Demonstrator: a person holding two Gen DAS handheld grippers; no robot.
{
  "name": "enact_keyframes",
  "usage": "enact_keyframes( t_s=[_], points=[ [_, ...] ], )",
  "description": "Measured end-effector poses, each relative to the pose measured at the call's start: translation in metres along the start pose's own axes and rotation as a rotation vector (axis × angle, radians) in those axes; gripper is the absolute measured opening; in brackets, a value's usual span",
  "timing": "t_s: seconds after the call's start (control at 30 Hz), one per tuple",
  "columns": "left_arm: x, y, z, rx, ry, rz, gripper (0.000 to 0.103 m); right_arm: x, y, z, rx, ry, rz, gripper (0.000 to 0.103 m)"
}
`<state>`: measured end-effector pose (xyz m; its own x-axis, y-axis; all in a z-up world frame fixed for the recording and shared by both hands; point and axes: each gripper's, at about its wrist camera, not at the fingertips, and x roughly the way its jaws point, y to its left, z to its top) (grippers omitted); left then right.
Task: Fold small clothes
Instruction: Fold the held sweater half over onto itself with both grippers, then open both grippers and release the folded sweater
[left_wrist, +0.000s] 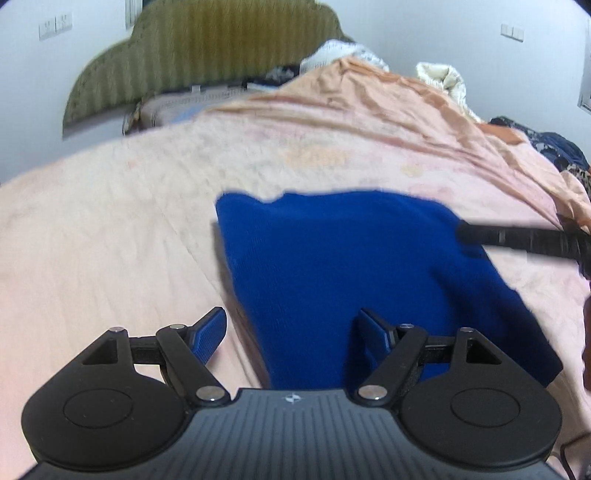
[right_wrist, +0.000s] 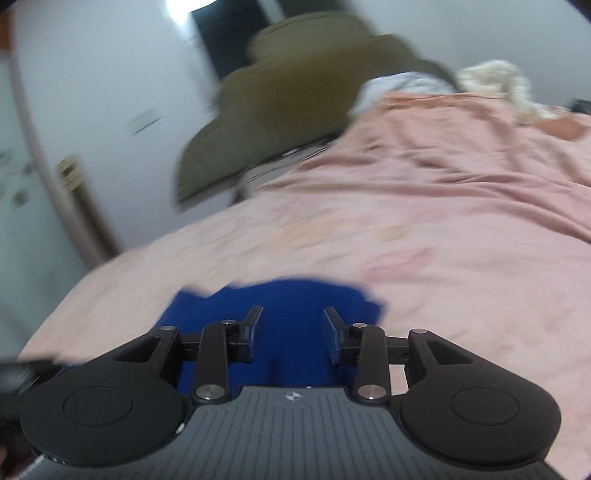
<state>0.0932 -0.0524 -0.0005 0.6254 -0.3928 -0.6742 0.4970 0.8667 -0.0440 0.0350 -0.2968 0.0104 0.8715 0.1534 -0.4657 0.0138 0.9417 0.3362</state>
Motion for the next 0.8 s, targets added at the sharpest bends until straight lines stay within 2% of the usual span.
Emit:
enact_keyframes(
  t_s=[0.07,0.17,0.2,0.27,0.37,0.47,0.53,0.6,0.8],
  points=[
    [0.002,-0.003,-0.007,0.012,0.007,0.008,0.078,0.004,0.008,-0.011,-0.046,0.076,0.019,0.040],
    [-0.001,-0.005,-0.013,0.002,0.002,0.021,0.081,0.012,0.007,-0.027,-0.085,0.133,-0.070,0.040],
    [-0.002,-0.005,-0.014,-0.009,0.001,0.022,0.081,0.012,0.004,-0.030,-0.071,0.132,-0.103,0.040],
    [-0.002,-0.004,-0.016,-0.024,0.003,0.027,0.081,0.003,0.002,-0.030,-0.032,0.105,-0.106,0.042],
    [-0.002,-0.003,-0.017,-0.051,0.012,0.022,0.081,-0.014,0.015,-0.032,-0.079,0.069,-0.112,0.049],
    [-0.003,-0.003,-0.018,-0.066,0.021,0.023,0.081,-0.014,0.022,-0.041,-0.129,0.099,-0.125,0.052],
    [-0.004,-0.004,-0.019,-0.064,0.027,0.024,0.082,-0.008,0.018,-0.049,-0.128,0.131,-0.174,0.052],
    [-0.005,-0.007,-0.021,-0.055,0.030,0.030,0.082,-0.010,0.013,-0.055,-0.125,0.121,-0.204,0.057],
    [-0.007,-0.012,-0.025,-0.052,0.032,0.048,0.082,-0.019,0.008,-0.063,-0.092,0.103,-0.209,0.065]
  ],
)
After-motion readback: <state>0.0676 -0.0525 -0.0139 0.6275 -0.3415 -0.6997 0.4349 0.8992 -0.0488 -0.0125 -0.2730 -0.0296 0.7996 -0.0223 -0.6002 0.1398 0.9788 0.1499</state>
